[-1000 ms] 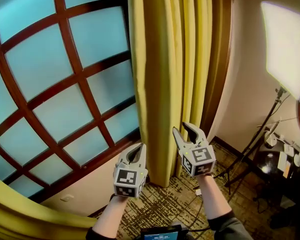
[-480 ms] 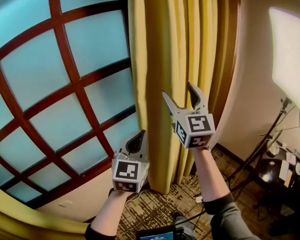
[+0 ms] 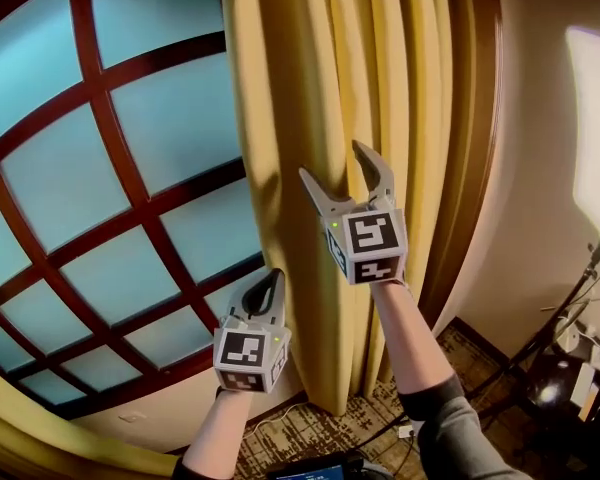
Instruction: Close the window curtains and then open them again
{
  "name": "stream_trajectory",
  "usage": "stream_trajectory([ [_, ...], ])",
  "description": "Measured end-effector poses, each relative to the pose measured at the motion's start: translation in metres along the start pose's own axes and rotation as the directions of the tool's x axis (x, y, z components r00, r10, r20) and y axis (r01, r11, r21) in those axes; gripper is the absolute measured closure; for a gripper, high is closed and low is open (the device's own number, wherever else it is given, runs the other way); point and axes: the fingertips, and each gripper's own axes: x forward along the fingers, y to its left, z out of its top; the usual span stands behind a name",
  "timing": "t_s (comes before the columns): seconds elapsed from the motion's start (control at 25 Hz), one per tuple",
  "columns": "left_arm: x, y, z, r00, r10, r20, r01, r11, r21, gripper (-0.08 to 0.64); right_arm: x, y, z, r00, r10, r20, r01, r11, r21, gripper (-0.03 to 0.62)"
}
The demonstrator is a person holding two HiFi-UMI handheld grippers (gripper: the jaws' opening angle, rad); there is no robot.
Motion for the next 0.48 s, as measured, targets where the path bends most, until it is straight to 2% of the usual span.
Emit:
stream_trajectory([
  [0.28,0.03,0.007,0.003,0.997,0.076,-0.006,-0.076,0.996,0.04,0.558,0.032,-0.001,0.006,0.988,0.115,0.102,-0.114,0.993,-0.018,0.218],
  [0.32,0.031,0.01,0.001,0.995,0.094,-0.011,-0.094,0.995,0.038,0.558,0.035,0.001,0.007,0.985,0.125,0.118,-0.124,0.992,-0.014,0.244],
  [0.48,0.037,0.021,-0.007,0.989,0.143,-0.027,-0.142,0.989,0.037,0.558,0.047,0.005,0.011,0.976,0.138,0.167,-0.139,0.99,-0.009,0.247],
])
